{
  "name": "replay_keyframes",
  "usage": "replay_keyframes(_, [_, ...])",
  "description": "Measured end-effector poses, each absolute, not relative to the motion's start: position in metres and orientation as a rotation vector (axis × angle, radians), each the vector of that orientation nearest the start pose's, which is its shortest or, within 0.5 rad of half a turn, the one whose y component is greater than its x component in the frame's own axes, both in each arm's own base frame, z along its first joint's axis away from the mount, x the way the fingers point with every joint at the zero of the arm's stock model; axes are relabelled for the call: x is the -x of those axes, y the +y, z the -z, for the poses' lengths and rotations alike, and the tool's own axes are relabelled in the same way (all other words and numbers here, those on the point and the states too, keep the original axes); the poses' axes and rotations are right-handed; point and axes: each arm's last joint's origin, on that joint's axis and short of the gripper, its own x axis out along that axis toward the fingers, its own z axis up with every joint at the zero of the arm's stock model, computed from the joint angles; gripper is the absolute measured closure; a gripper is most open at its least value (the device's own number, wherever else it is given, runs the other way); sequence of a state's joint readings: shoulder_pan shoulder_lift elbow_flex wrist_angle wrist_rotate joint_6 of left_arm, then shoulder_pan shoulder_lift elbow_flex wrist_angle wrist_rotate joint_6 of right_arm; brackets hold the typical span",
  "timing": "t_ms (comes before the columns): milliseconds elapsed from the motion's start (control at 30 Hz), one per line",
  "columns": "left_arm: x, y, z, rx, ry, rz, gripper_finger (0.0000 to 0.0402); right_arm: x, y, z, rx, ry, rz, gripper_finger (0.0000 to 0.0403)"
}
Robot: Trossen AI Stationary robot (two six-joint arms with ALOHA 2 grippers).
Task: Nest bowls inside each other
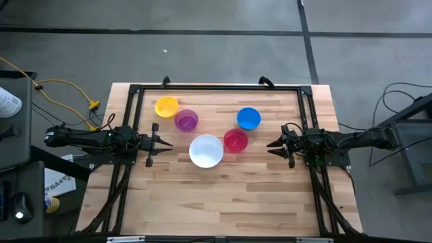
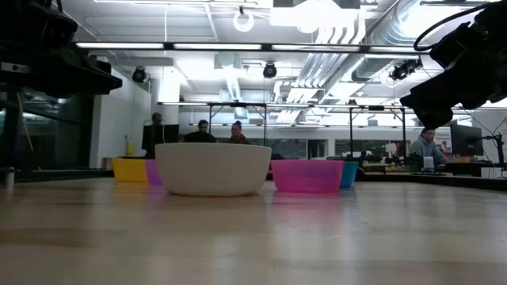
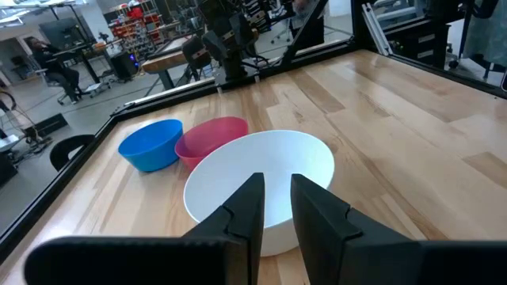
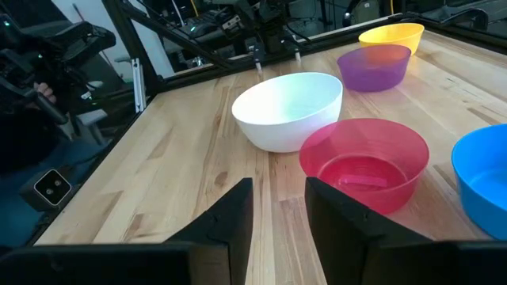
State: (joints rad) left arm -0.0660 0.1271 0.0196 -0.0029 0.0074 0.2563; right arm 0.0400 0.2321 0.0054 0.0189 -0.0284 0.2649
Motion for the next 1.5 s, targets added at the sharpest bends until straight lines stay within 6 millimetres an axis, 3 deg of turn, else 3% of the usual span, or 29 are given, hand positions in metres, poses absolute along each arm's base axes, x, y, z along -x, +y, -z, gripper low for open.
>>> replay_keyframes(767, [-0.104,-0.007,-0.160,-0.218,0.094,0.086,0.0336,-0.110,0.005,-0.148,-0.262,0.216,-0.040,0.0293])
replay_keyframes(933, [-0.104,-0.007,-0.166,-0.128,0.042,0.077,0.0336,-0.110,0.005,-0.148,-0.262,0.215,-0.040,0.0293])
replay_keyframes(1500, [-0.101,-0.003,-0.188,-0.109,0.122,-0.051,0.0336,-0.110,0.005,-0.148,-0.262,0.216,-0.040,0.0293])
